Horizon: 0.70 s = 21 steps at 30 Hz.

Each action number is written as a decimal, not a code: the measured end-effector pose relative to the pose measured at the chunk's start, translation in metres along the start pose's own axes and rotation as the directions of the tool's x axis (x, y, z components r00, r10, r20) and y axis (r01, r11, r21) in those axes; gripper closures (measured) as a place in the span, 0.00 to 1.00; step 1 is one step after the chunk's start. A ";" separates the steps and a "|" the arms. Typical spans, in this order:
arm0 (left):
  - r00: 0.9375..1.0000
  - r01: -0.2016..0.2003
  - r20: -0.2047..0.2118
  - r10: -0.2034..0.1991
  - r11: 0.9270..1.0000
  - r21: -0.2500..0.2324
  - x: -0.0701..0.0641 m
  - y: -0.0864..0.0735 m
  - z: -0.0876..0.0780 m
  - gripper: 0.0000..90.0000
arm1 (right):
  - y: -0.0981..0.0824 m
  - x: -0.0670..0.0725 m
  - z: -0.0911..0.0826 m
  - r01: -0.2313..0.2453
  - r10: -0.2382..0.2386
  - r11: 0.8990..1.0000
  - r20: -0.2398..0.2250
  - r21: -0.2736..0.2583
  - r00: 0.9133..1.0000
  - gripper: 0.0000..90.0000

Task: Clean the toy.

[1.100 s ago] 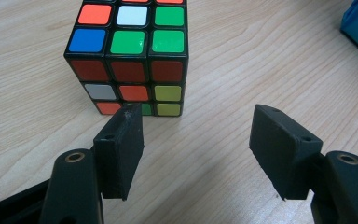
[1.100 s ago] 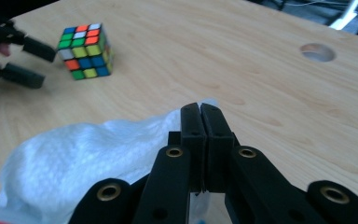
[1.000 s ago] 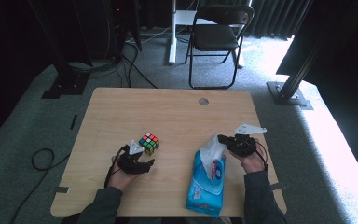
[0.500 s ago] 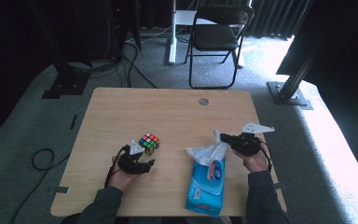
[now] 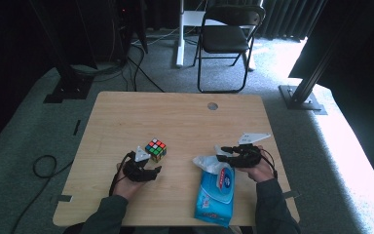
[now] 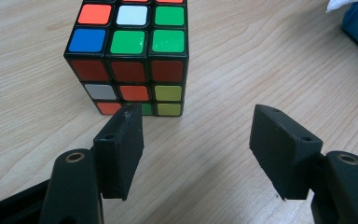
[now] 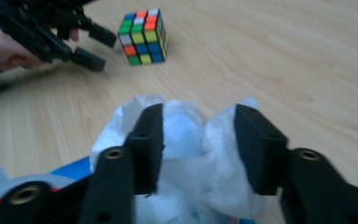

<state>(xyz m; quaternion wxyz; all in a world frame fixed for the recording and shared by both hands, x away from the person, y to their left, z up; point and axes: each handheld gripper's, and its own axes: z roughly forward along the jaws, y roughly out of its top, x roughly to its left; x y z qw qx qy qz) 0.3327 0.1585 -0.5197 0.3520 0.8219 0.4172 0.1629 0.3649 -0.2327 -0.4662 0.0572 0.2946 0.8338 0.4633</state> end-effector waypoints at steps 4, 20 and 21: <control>1.000 0.001 -0.001 -0.001 1.000 -0.001 0.000 0.000 0.000 0.39 | -0.002 0.000 0.007 -0.001 0.001 0.999 -0.001 0.053 1.000 0.52; 1.000 -0.003 -0.002 0.003 1.000 -0.001 -0.001 0.000 0.001 0.39 | -0.004 -0.001 0.018 -0.012 0.010 0.990 0.019 0.140 1.000 0.84; 1.000 -0.002 -0.002 0.002 1.000 -0.001 -0.001 0.000 0.001 0.39 | -0.004 -0.001 0.017 -0.018 0.015 0.990 0.017 0.137 1.000 0.86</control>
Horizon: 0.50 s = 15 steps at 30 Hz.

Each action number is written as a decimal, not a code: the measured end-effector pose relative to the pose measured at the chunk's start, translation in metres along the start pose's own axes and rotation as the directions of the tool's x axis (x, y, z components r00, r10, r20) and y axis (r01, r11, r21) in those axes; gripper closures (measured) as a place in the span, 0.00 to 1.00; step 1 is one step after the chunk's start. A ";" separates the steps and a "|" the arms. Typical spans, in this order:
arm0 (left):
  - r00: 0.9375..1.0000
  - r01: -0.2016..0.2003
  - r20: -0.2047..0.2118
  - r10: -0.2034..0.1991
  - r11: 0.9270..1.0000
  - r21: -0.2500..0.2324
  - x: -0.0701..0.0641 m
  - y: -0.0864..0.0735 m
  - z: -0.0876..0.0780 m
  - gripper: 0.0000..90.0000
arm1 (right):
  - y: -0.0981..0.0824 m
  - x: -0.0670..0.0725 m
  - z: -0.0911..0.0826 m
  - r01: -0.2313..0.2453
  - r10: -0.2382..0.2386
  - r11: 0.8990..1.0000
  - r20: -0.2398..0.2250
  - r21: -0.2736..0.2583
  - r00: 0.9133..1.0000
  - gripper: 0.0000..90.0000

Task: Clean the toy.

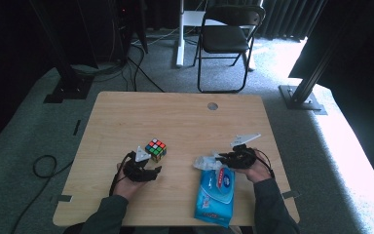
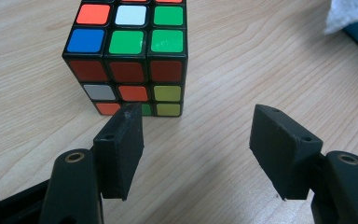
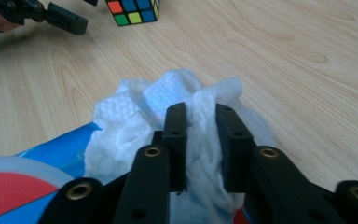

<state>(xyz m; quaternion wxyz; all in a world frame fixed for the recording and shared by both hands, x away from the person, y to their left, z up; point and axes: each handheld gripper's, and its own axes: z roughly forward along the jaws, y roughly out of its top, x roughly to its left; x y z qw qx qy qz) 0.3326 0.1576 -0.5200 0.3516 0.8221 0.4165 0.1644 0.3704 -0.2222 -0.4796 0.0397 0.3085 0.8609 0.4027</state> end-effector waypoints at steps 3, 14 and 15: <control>1.000 0.000 -0.001 0.000 1.000 -0.002 0.000 0.000 0.000 0.39 | 0.000 -0.001 -0.001 -0.004 0.004 1.000 0.003 -0.024 1.000 0.89; 1.000 0.002 -0.008 -0.002 1.000 -0.019 0.002 0.002 -0.003 0.39 | 0.002 -0.003 -0.006 -0.025 0.031 0.993 0.050 -0.112 0.998 0.94; 1.000 0.000 -0.010 -0.001 1.000 -0.022 0.002 0.002 -0.003 0.39 | 0.003 -0.003 -0.006 -0.027 0.033 0.993 0.052 -0.115 0.998 0.94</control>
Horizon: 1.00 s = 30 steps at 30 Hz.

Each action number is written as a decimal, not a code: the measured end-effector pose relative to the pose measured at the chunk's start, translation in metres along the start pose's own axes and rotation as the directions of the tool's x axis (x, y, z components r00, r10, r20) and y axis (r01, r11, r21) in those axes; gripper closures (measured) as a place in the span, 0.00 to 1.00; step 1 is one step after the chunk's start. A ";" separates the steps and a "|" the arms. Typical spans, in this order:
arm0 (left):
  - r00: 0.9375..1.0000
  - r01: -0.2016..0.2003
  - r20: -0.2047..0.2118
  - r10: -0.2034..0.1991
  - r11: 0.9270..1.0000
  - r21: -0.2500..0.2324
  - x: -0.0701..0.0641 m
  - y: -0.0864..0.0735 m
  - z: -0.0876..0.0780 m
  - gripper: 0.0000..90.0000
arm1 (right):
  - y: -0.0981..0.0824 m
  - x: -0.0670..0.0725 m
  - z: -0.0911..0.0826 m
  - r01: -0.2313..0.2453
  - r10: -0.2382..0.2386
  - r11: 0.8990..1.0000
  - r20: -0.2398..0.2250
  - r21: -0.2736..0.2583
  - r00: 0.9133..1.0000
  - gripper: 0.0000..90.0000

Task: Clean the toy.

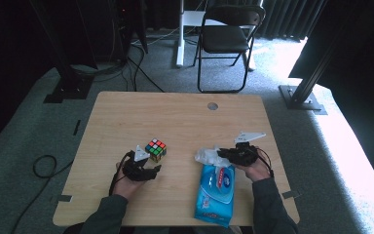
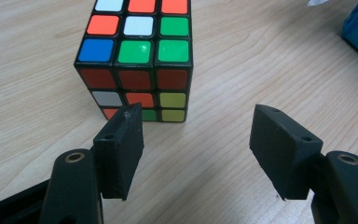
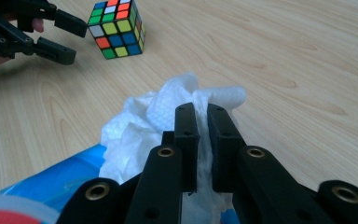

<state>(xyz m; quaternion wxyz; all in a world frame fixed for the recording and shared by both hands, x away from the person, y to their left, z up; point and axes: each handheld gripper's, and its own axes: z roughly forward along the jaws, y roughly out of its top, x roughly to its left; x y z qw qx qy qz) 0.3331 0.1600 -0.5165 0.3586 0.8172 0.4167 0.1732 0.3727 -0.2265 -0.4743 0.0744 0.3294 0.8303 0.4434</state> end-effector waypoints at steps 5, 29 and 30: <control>1.000 0.008 -0.019 -0.008 1.000 -0.028 0.003 0.001 -0.004 0.39 | 0.003 0.000 0.004 0.003 -0.003 1.000 0.005 -0.022 1.000 0.94; 0.994 0.040 -0.103 -0.043 0.999 -0.037 0.019 0.014 0.026 0.28 | 0.031 0.003 0.017 0.025 -0.027 0.994 -0.017 -0.108 0.999 0.94; 0.995 0.041 -0.093 -0.044 0.999 -0.032 0.021 0.015 0.028 0.28 | 0.033 0.003 0.018 0.028 -0.030 0.994 -0.018 -0.109 0.999 0.94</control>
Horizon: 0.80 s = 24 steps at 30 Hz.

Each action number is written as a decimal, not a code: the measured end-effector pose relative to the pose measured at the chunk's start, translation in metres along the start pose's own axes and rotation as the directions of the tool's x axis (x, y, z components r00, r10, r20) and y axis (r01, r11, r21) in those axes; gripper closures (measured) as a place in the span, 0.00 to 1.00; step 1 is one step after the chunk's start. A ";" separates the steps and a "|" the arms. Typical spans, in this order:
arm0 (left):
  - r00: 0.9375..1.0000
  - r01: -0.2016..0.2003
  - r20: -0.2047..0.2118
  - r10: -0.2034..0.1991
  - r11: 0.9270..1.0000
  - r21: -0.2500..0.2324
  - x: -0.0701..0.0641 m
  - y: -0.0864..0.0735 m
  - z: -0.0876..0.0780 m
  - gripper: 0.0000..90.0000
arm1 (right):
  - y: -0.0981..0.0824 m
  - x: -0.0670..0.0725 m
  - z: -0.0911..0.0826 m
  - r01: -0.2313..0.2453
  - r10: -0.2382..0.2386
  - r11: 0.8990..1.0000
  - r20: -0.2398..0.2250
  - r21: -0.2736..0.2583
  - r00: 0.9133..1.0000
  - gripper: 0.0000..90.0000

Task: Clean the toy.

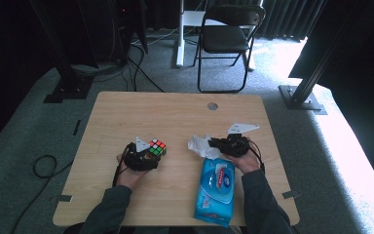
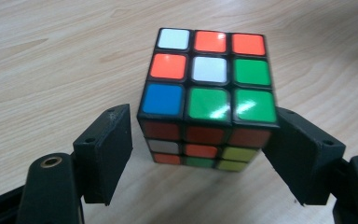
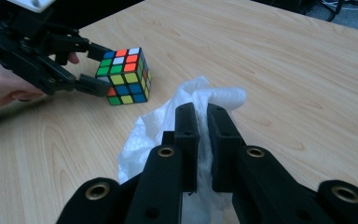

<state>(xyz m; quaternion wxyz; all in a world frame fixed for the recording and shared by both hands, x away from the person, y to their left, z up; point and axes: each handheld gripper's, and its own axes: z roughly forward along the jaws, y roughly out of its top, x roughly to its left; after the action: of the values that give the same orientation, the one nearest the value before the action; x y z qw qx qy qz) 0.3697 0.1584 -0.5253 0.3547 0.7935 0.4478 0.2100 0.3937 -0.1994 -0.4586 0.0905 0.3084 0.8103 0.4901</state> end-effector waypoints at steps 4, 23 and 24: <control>1.000 -0.004 0.016 0.004 1.000 0.021 0.001 0.000 0.006 0.31 | 0.003 -0.001 0.003 -0.004 0.004 1.000 -0.002 -0.008 1.000 0.94; 0.999 -0.023 0.031 0.022 1.000 0.010 0.002 0.001 0.008 0.38 | 0.015 0.003 0.029 0.017 -0.016 1.000 -0.023 0.009 1.000 0.94; 0.999 -0.027 0.032 0.027 1.000 0.010 0.002 0.002 0.008 0.38 | 0.015 0.003 0.029 0.017 -0.016 1.000 -0.024 0.011 1.000 0.94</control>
<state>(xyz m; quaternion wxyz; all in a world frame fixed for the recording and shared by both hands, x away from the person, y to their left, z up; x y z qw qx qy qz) 0.3765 0.1566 -0.5292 0.3547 0.8047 0.4323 0.1997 0.4111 -0.1711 -0.4599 0.0831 0.2963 0.8166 0.4883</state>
